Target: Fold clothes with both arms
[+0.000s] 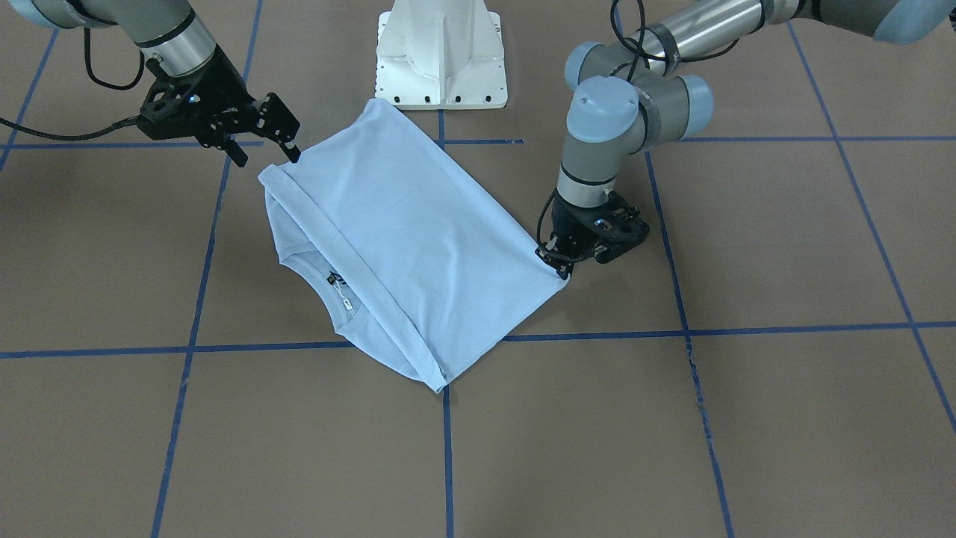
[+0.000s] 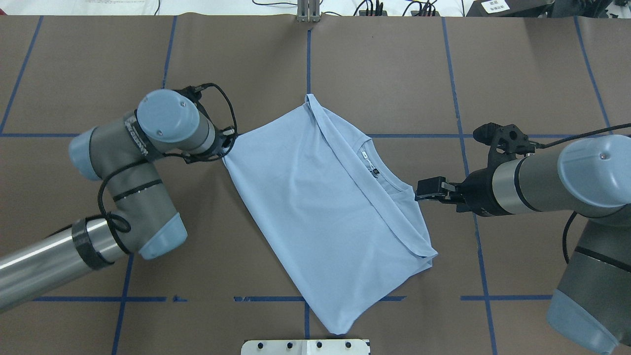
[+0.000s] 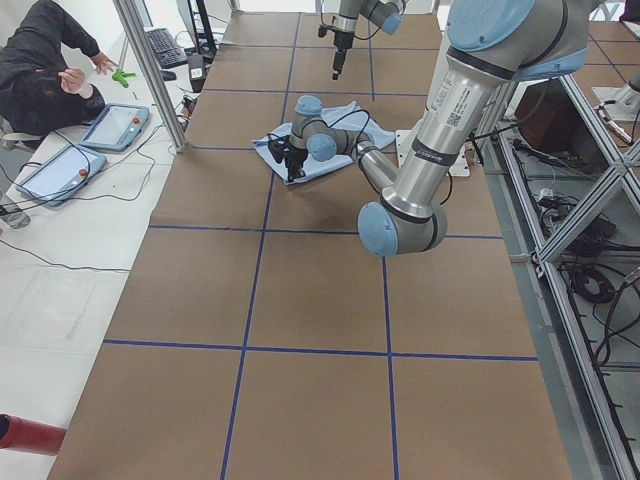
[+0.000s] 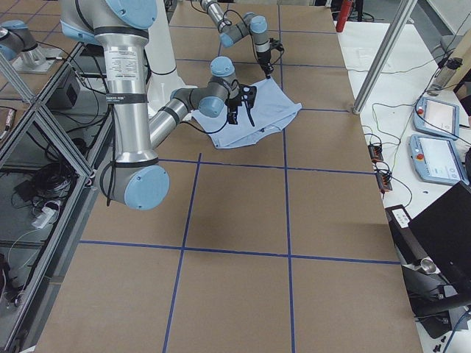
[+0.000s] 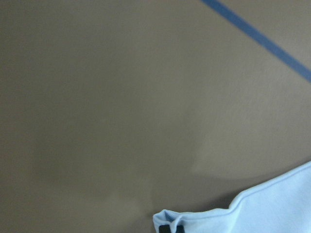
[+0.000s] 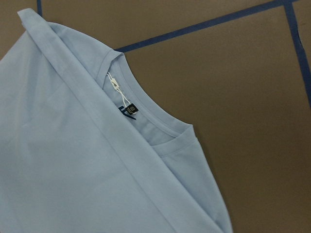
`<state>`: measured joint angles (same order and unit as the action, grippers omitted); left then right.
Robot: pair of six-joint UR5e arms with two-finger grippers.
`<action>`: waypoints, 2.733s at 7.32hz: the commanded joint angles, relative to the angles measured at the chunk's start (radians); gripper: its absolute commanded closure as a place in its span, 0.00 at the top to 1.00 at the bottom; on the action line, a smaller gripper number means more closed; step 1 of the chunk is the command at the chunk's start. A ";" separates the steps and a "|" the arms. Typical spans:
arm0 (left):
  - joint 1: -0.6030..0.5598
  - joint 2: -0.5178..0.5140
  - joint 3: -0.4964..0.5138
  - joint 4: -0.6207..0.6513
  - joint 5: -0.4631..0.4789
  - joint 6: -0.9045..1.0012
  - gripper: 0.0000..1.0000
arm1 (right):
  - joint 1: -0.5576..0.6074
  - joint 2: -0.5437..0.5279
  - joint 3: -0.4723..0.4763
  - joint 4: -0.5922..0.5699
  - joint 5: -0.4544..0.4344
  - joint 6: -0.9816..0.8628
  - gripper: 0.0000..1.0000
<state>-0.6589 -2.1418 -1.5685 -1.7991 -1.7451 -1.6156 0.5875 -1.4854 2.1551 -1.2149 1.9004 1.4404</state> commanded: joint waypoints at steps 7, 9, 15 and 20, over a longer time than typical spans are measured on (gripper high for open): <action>-0.091 -0.394 0.746 -0.672 0.163 0.154 0.00 | 0.008 0.005 -0.021 0.002 -0.004 0.000 1.00; -0.093 -0.392 0.759 -0.677 0.179 0.216 0.98 | 0.006 0.008 -0.024 0.000 -0.014 0.000 1.00; -0.218 -0.140 0.390 -0.455 -0.112 0.374 1.00 | -0.058 0.217 -0.141 -0.183 -0.102 -0.020 1.00; -0.185 0.043 0.062 -0.342 -0.117 0.364 1.00 | -0.285 0.498 -0.336 -0.354 -0.331 -0.274 0.99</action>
<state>-0.8567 -2.1311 -1.4614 -2.1454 -1.8610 -1.2477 0.3528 -1.0058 1.8459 -1.5676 1.6028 1.2622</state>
